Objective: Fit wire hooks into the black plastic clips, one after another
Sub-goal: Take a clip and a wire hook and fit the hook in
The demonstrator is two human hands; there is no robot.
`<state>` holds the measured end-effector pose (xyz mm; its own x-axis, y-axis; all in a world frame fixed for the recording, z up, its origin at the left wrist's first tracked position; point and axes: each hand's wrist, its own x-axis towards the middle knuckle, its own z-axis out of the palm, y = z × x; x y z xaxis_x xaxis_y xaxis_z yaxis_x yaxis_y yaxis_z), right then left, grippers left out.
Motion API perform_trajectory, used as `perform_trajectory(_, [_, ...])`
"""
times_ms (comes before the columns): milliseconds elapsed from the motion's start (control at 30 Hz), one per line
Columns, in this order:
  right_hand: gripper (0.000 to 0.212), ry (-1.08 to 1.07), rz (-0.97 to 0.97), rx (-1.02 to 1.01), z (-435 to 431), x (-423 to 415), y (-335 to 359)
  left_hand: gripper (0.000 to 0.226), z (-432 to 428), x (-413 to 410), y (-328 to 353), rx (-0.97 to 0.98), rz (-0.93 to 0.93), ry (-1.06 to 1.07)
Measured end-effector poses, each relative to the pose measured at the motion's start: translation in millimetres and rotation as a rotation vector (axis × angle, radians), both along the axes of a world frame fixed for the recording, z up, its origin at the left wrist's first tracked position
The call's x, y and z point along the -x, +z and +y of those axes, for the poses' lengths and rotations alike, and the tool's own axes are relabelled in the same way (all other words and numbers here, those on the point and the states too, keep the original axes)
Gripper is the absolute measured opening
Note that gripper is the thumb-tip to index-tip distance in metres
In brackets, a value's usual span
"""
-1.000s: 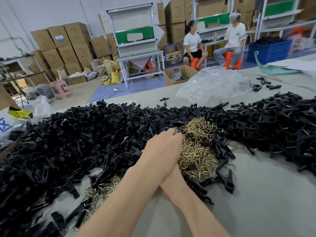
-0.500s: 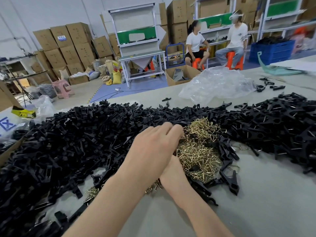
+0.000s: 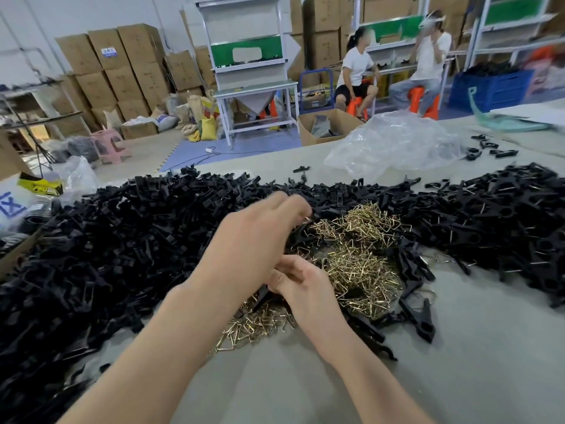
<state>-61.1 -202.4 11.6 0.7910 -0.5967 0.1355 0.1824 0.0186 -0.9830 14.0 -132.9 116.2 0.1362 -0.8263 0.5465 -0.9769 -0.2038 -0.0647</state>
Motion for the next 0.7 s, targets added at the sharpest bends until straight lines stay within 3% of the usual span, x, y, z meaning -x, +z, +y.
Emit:
perform_trajectory(100, [0.019,-0.084,-0.027,0.028,-1,-1,-4,0.022,27,0,-17,0.425,0.496,-0.007])
perform_trajectory(233, [0.026,-0.142,-0.04,0.093,-2,-2,-9,0.024,60,2,-72,0.781,0.978,0.173])
perform_trajectory(300, [0.031,-0.132,-0.02,0.155,0,-1,-10,0.015,67,-6,-89,0.907,1.207,0.246])
perform_trajectory(367, [0.034,-0.119,0.002,0.212,1,-1,-11,0.011,69,-14,-97,0.908,1.372,0.274])
perform_trajectory(500, [0.038,-0.103,0.028,0.264,3,1,-11,0.012,69,-17,-104,0.787,1.478,0.26])
perform_trajectory(700, [0.041,-0.07,0.069,0.338,9,1,-9,0.013,69,-16,-104,0.752,1.444,0.311])
